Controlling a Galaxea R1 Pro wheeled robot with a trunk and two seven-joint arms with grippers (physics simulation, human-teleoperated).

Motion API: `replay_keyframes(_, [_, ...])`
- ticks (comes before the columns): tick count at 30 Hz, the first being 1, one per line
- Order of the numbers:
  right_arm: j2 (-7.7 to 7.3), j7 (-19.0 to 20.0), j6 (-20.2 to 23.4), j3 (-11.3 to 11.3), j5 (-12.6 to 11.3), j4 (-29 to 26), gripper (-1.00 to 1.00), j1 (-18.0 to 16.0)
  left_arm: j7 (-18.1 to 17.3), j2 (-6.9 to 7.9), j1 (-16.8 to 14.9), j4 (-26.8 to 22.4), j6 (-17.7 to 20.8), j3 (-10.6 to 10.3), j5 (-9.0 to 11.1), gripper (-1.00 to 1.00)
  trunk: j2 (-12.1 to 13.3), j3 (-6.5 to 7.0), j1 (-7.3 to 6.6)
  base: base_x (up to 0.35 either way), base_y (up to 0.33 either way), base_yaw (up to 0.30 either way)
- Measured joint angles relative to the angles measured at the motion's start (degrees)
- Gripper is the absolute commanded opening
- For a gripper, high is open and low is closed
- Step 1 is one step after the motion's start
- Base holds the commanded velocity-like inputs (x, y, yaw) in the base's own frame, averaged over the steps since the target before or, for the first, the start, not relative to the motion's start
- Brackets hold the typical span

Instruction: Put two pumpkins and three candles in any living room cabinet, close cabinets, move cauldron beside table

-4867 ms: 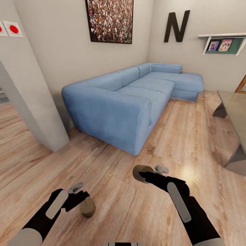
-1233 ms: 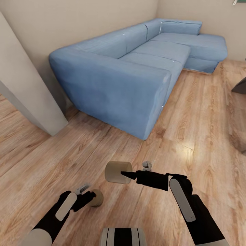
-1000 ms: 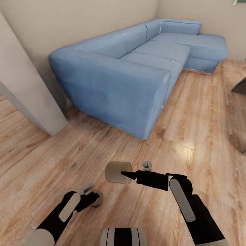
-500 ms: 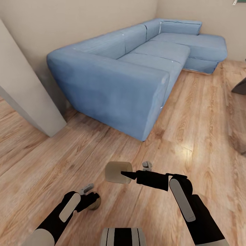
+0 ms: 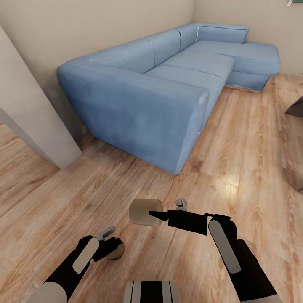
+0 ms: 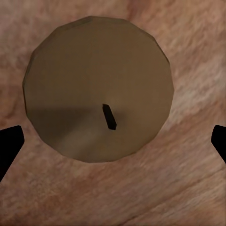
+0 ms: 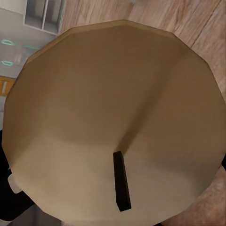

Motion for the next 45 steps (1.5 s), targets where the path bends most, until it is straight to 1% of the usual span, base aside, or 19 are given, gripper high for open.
replay_keyframes(3, [0.00,0.00,0.00,0.08,0.00,-0.06,-1.00,0.00,0.03,-0.03,0.00,-0.06,-0.05,0.03,0.00,1.00,0.00,0.00,0.00,0.000,0.000,0.000])
replay_keyframes(5, [0.00,0.04,0.00,0.17,0.13,-0.23,-1.00,0.00,0.03,-0.07,0.00,-0.08,-0.07,0.06,0.00,1.00,-0.02,-0.44,0.06,0.000,0.000,0.000])
replay_keyframes(7, [0.00,0.33,0.12,0.23,-0.29,-0.64,-1.00,0.00,0.03,-0.09,0.00,-0.08,-0.07,0.08,0.00,1.00,-0.05,-0.88,0.11,0.000,0.000,0.000])
replay_keyframes(19, [0.18,0.43,0.12,0.35,-0.39,-0.42,-1.00,0.00,0.08,-0.10,0.00,-0.13,-0.10,0.07,-0.01,1.00,-0.05,-0.89,0.11,-0.009,-0.022,0.000])
replay_keyframes(36, [0.04,0.45,0.05,0.08,-0.29,-0.19,-1.00,0.00,0.21,-0.02,0.00,-0.09,-0.09,0.17,0.00,1.00,-0.05,-0.89,0.10,-0.008,-0.016,0.000])
replay_keyframes(45, [0.00,0.44,0.10,0.06,-0.41,-0.34,-1.00,0.00,0.21,-0.02,0.00,-0.09,-0.09,0.18,0.00,1.00,-0.05,-0.66,0.10,0.000,-0.005,0.082])
